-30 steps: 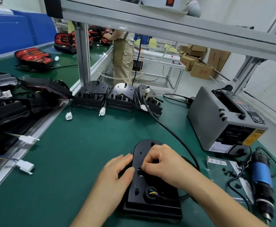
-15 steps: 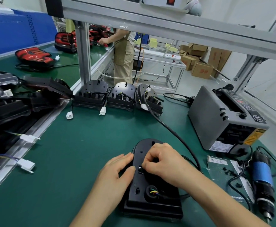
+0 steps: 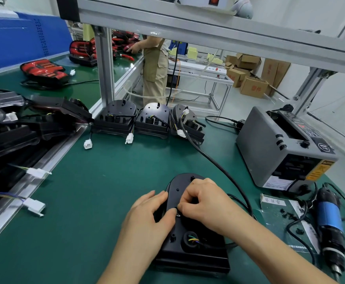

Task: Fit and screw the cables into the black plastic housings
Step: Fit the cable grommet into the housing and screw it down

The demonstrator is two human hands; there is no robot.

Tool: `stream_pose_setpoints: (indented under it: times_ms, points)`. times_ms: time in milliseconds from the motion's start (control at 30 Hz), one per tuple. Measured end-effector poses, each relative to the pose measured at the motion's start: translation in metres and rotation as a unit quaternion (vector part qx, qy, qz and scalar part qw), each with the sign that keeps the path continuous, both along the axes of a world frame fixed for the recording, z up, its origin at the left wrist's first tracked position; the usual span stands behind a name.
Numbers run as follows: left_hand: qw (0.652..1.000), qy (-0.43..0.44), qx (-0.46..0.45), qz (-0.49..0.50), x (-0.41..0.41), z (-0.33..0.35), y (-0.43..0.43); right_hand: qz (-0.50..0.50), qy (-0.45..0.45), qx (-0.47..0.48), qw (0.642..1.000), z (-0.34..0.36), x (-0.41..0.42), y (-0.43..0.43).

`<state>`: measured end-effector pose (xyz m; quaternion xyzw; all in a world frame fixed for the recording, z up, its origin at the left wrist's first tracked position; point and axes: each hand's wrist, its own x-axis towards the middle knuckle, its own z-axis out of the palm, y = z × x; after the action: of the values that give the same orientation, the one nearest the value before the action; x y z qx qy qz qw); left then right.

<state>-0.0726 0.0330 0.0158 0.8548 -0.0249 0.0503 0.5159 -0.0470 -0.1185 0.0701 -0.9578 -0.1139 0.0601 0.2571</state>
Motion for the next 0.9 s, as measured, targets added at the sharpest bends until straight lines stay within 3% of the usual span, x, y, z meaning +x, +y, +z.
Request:
stream_pose_setpoints:
  times_ms: [567, 767, 833, 900]
  points:
    - [0.996, 0.081, -0.023, 0.040, 0.010, 0.003, -0.005, 0.008, -0.072, -0.042, 0.996, -0.005, -0.005, 0.003]
    - [0.995, 0.086, -0.050, -0.005, 0.009, 0.007, 0.003, -0.008, -0.087, 0.004, 0.996, -0.003, -0.014, -0.012]
    - [0.996, 0.057, -0.053, -0.039, 0.004, 0.008, 0.009, -0.005, -0.095, 0.013, 0.995, -0.006, -0.021, -0.020]
    - [0.997, -0.019, 0.006, -0.070, -0.004, 0.008, 0.017, 0.003, -0.111, 0.008, 0.994, -0.010, -0.028, -0.029]
